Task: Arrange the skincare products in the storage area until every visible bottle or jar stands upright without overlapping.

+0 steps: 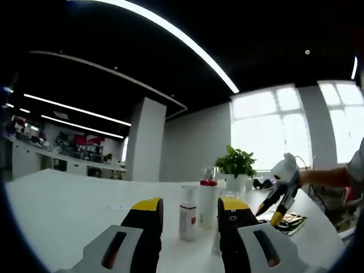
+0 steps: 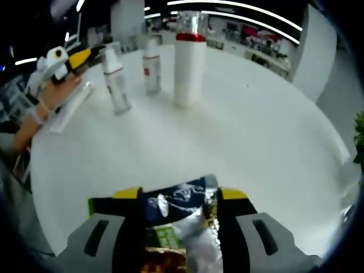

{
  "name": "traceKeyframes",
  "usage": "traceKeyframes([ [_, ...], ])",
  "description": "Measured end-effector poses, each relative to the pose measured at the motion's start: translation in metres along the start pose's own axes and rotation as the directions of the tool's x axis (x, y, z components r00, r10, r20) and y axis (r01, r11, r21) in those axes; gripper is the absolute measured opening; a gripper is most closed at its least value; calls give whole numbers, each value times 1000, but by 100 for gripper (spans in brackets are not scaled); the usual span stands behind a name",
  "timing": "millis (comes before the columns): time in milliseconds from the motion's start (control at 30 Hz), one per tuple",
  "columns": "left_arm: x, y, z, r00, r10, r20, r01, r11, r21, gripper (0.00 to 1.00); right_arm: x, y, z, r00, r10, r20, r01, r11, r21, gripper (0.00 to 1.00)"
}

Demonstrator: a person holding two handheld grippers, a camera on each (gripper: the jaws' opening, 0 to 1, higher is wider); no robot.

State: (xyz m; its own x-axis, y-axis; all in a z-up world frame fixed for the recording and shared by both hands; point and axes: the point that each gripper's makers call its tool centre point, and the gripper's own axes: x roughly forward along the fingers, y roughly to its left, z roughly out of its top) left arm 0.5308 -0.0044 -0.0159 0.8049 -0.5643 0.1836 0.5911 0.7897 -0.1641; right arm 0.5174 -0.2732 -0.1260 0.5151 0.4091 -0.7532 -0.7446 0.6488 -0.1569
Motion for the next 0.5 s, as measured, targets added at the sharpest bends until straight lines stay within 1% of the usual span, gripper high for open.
traceKeyframes([
  [33,-1,4,3,1000,10,9,-10,1000,-8,39,-3,5,8,1000,-11,28,12,1000,-27,54],
  [67,-2,6,4,1000,15,12,-15,1000,-12,39,-6,11,17,998,-7,59,9,999,-43,52],
  [133,-3,7,7,1000,18,19,-18,1000,-25,39,-11,23,27,995,4,102,0,999,-41,52],
  [167,-3,8,9,1000,18,25,-17,1000,-19,39,-14,30,33,992,17,124,-11,999,-44,52],
  [200,-3,10,12,1000,18,18,-18,1000,5,40,-17,43,40,985,41,165,-33,998,-54,51],
  [233,-3,9,13,1000,12,3,-12,1000,23,40,-19,51,44,981,56,184,-47,997,-57,51],
  [267,-6,7,18,1000,2,0,-2,999,35,40,-21,62,48,977,81,198,-68,995,-74,50],
  [333,-12,4,26,1000,-5,-16,5,999,50,40,-24,76,51,972,98,211,-77,991,-105,52],
  [400,-19,1,35,998,-25,-54,31,991,129,40,-26,86,55,965,105,242,-70,986,-151,54],
  [433,-24,0,38,995,-25,-97,43,981,187,40,-26,89,56,962,103,254,-65,986,-156,54],
  [467,-28,0,40,992,-27,-126,54,974,222,41,-27,92,57,958,100,268,-59,986,-158,54],
  [500,-32,-1,42,986,-28,-161,71,962,265,42,-27,93,58,957,99,274,-57,986,-159,54],
])
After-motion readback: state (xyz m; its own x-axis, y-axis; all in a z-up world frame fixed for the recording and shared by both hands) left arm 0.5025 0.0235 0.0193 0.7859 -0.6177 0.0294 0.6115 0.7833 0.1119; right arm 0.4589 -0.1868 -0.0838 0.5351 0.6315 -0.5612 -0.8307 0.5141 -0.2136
